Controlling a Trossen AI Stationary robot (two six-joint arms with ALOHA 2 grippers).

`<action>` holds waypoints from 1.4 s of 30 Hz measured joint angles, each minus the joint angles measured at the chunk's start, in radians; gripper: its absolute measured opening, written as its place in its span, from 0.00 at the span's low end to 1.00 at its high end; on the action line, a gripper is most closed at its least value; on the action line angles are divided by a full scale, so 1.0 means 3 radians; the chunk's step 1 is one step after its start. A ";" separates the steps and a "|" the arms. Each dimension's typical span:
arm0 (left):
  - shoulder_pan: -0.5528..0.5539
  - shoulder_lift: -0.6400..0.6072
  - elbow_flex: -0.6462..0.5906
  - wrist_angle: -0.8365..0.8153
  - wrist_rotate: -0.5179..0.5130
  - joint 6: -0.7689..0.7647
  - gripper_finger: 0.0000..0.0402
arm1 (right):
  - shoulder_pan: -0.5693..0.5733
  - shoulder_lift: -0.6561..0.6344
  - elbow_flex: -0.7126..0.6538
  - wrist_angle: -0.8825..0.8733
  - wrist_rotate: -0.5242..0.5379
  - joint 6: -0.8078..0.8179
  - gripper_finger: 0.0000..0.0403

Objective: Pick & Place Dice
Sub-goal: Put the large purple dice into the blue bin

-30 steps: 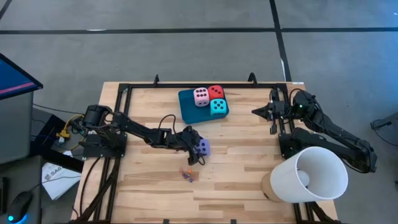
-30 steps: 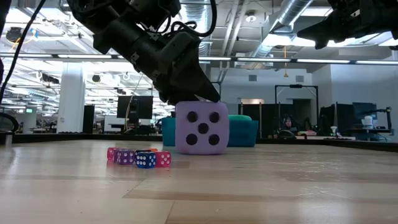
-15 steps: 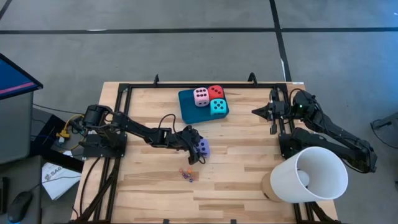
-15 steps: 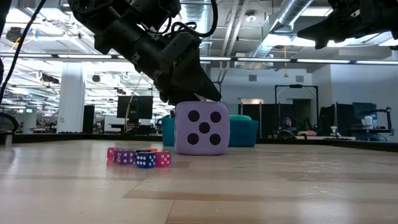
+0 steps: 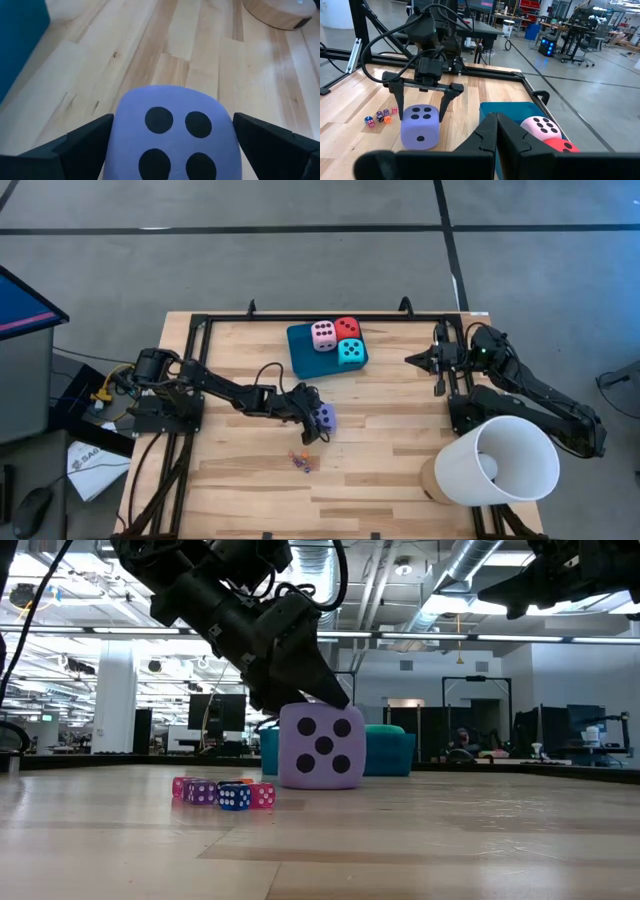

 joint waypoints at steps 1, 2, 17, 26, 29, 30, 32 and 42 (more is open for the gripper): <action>0.0000 0.0000 0.0000 -0.0002 0.0030 0.0001 0.99 | 0.0000 0.0000 0.0000 0.0000 0.0000 0.0000 0.00; 0.0000 0.0000 0.0000 -0.0002 0.0036 0.0003 0.99 | 0.0000 0.0000 0.0000 -0.0001 0.0000 0.0000 0.00; 0.0014 -0.0466 -0.0014 -0.0302 0.0080 0.0077 0.99 | 0.0000 0.0000 0.0000 -0.0043 0.0000 0.0001 0.00; -0.0157 -0.0460 -0.0014 -0.0487 -0.0452 0.0080 0.99 | 0.0000 0.0000 0.0000 -0.0038 0.0000 0.0001 0.00; -0.0242 -0.0463 -0.0009 -0.0443 -0.0586 0.0077 0.99 | 0.0000 0.0000 0.0000 -0.0037 0.0000 0.0001 0.00; -0.0263 -0.0463 -0.0009 -0.0449 -0.0611 0.0072 0.99 | 0.0000 0.0000 0.0000 -0.0037 0.0000 0.0001 0.00; -0.0291 -0.0463 -0.0009 -0.0448 -0.0642 0.0056 0.99 | -0.0001 0.0000 0.0000 -0.0036 0.0000 0.0001 0.00; -0.0265 -0.0229 -0.0011 -0.0328 -0.0703 -0.0009 0.99 | 0.0000 0.0000 0.0000 -0.0034 0.0000 0.0001 0.00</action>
